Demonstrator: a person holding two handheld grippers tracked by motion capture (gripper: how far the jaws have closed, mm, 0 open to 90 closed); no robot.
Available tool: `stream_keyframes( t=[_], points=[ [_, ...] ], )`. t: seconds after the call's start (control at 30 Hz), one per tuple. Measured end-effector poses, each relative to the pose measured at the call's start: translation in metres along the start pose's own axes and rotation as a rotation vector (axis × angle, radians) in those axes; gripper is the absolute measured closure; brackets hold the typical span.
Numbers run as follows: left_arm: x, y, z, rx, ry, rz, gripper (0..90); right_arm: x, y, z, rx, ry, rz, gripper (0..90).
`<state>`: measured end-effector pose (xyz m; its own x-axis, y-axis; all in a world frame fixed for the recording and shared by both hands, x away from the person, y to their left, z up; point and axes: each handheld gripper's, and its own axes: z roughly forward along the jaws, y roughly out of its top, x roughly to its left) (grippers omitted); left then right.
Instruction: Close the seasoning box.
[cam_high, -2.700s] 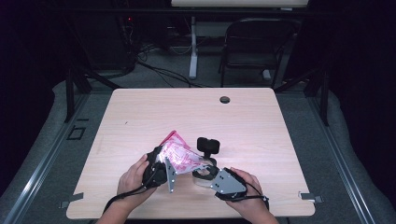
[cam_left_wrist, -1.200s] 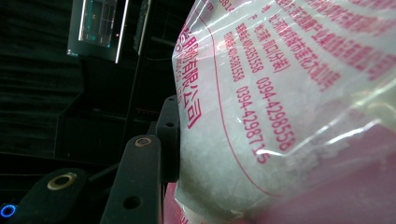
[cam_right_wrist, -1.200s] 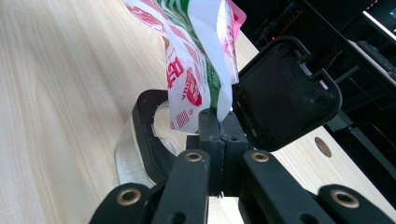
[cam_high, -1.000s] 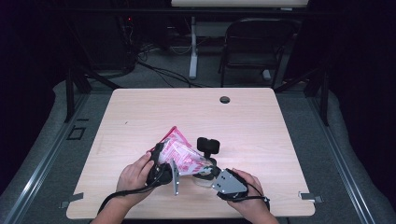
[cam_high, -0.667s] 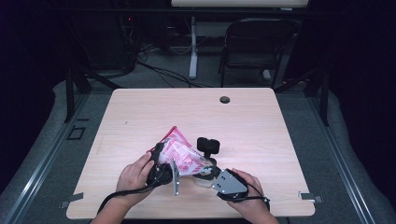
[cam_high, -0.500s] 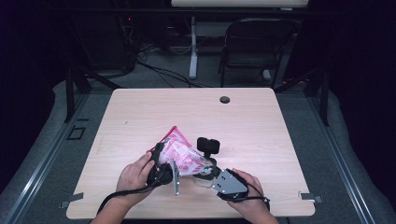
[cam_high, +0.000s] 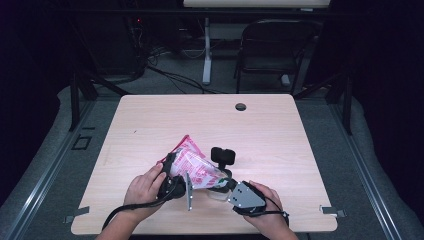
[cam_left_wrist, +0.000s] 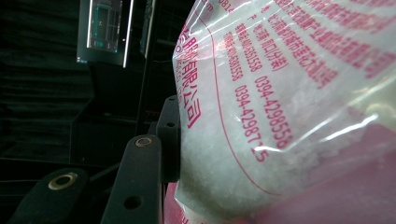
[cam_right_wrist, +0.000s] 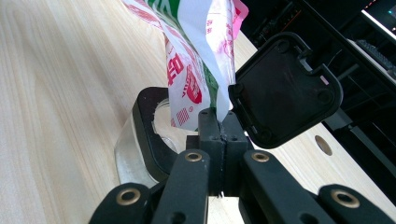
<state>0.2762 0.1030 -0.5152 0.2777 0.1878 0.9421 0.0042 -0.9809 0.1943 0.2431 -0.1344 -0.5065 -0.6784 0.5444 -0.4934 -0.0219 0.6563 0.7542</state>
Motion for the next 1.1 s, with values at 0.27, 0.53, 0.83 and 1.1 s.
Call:
stream_keyframes(
  t=[0.27, 0.53, 0.83, 1.1],
  points=[
    [0.0009, 0.0012, -0.0003, 0.002, -0.003, 0.01, 64.1, -0.0001, -0.0012, -0.0006, -0.001, 0.0, 0.004, 90.0],
    [0.0034, 0.0026, -0.0011, -0.006, 0.012, 0.02, 64.1, 0.0002, -0.002, -0.0012, 0.002, 0.001, 0.002, 90.0],
    [0.0043, 0.0042, -0.0021, 0.0, 0.021, 0.039, 64.2, 0.0005, -0.0028, -0.0005, 0.004, 0.002, 0.004, 90.0],
    [0.004, 0.0048, -0.0022, -0.015, 0.037, 0.045, 64.3, 0.0009, -0.0034, -0.0008, 0.003, -0.002, 0.006, 90.0]
  ],
)
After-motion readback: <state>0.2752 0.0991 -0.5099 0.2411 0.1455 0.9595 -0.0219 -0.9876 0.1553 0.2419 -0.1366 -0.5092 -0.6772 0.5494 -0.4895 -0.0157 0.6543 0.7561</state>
